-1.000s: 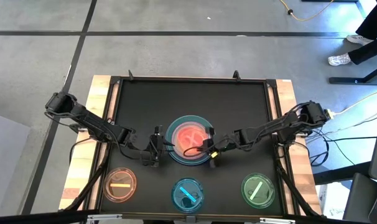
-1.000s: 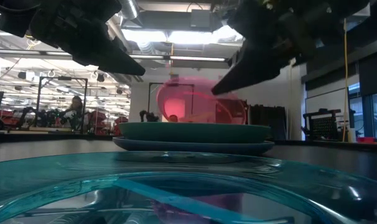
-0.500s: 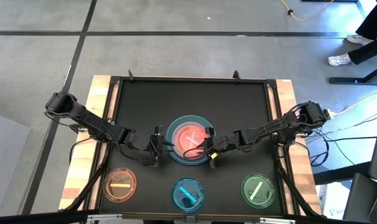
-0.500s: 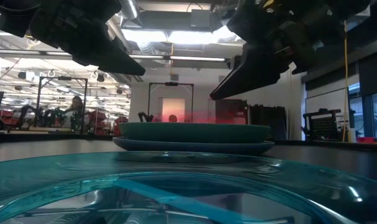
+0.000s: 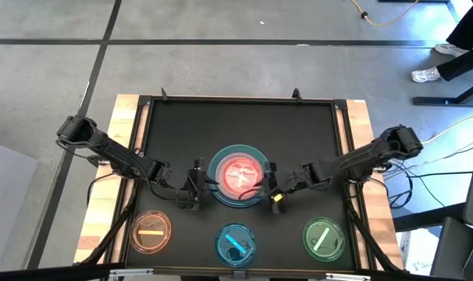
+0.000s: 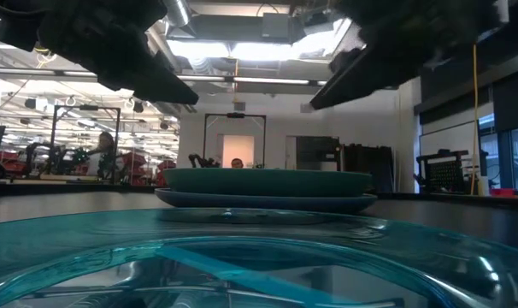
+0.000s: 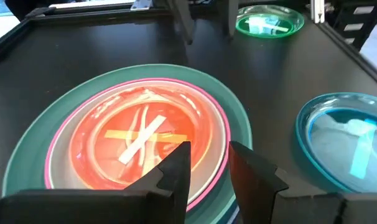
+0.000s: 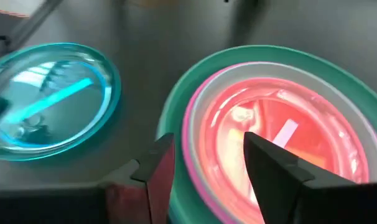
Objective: Stack plastic plates
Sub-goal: Stack the light green plate on top of the light pink plate
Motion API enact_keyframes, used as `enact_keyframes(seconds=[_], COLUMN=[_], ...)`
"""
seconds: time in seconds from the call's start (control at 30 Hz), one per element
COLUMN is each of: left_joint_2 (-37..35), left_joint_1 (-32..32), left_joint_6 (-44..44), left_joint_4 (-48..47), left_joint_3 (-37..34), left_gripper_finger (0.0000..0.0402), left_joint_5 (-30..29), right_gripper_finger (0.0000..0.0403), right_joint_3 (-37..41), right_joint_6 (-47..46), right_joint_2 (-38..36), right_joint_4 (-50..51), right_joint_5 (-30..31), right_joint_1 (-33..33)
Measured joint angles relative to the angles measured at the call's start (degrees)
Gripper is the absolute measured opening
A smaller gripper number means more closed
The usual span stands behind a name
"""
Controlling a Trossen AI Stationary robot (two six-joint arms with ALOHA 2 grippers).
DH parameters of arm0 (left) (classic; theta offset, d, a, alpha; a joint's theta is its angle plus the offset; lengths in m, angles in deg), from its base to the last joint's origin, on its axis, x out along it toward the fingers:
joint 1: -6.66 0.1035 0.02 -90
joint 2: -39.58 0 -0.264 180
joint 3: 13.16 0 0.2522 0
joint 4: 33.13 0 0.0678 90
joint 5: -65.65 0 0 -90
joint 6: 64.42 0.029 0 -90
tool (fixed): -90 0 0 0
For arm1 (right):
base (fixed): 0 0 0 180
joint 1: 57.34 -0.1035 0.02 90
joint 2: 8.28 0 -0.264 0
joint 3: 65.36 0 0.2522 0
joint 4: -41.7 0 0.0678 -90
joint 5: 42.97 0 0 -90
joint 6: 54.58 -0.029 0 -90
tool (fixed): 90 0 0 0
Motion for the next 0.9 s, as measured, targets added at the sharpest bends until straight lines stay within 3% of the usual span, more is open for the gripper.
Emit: enact_keyframes(seconds=[0.23, 0.6, 0.9], left_joint_2=[0.02, 0.02, 0.02], left_joint_1=[-2.33, -6.08, -8.47], left_joint_6=[-1.15, -2.46, -2.69], left_joint_4=[3.31, 3.37, 3.14], left_joint_3=[0.0, 0.0, 0.0], left_gripper_finger=[0.0102, 0.0102, 0.0102], left_joint_5=[0.12, -0.05, -0.56], right_gripper_finger=[0.0184, 0.0184, 0.0184], right_joint_3=[0.0, 0.0, 0.0], right_joint_6=[-11.54, -42.18, -65.48], right_joint_2=[-6.44, -10.4, -10.38], right_joint_4=[11.01, 30.45, 48.35], right_joint_5=[0.77, 1.43, -11.75], right_joint_1=[-7.51, -18.95, -23.61])
